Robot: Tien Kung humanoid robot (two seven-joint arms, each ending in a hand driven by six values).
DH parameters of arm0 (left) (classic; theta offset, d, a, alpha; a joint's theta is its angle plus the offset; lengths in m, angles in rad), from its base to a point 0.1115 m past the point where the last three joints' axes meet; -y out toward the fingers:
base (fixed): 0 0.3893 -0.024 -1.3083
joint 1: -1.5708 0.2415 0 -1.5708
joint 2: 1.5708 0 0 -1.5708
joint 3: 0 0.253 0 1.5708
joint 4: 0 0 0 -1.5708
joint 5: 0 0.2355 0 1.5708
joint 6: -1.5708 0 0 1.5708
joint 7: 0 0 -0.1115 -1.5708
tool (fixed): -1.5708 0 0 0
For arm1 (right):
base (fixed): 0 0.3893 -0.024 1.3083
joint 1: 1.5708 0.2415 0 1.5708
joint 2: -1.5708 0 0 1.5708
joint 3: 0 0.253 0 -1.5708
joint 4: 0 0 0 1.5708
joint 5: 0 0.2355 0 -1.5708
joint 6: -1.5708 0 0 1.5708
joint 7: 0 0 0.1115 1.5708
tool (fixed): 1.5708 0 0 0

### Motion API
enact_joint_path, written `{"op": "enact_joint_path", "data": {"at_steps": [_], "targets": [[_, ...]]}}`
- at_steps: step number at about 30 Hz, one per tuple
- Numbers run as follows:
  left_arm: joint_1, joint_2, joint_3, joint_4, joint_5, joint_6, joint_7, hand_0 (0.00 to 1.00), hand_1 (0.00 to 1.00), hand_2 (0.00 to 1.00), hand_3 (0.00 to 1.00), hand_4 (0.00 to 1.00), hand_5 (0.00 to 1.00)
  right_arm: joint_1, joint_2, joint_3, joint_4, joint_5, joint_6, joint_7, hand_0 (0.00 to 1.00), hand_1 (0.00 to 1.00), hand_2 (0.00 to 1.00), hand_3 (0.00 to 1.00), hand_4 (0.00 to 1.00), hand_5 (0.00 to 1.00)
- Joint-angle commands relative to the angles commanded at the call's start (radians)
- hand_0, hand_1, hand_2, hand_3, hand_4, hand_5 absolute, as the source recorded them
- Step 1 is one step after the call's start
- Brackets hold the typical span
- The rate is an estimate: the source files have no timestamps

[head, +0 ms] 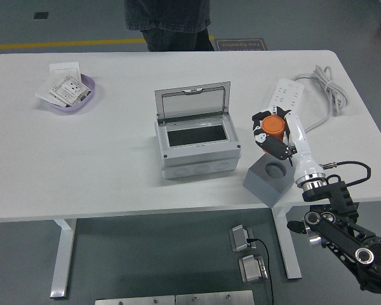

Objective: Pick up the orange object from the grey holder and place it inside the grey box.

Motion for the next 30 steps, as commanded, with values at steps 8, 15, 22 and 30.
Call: {"op": "enact_joint_path", "data": {"at_steps": [8,15,22,30], "targets": [[0.002,0.001,-0.026,0.000,0.023,-0.002,0.012,0.693,0.732,0.709,0.834,0.739,0.195,0.118,0.015,-0.067,-0.008,-0.175,-0.024,-0.107,0.048,0.144,0.408,0.286,0.088,0.002],[-0.001,0.003,-0.028,0.000,0.026,-0.003,0.015,0.694,0.735,0.711,0.835,0.738,0.195,0.249,0.050,-0.171,-0.064,-0.277,-0.010,-0.189,0.002,0.053,0.362,0.242,0.044,0.002],[-0.004,0.004,-0.035,0.000,0.034,-0.001,0.017,0.695,0.736,0.713,0.835,0.738,0.197,0.373,0.087,-0.296,-0.162,-0.311,0.017,-0.231,0.002,0.039,0.349,0.240,0.040,0.002],[-0.009,0.006,-0.029,0.000,0.033,0.001,0.015,0.696,0.737,0.716,0.835,0.738,0.198,0.520,0.094,-0.496,-0.256,-0.325,0.050,-0.237,0.002,0.046,0.337,0.239,0.056,0.002]]}}
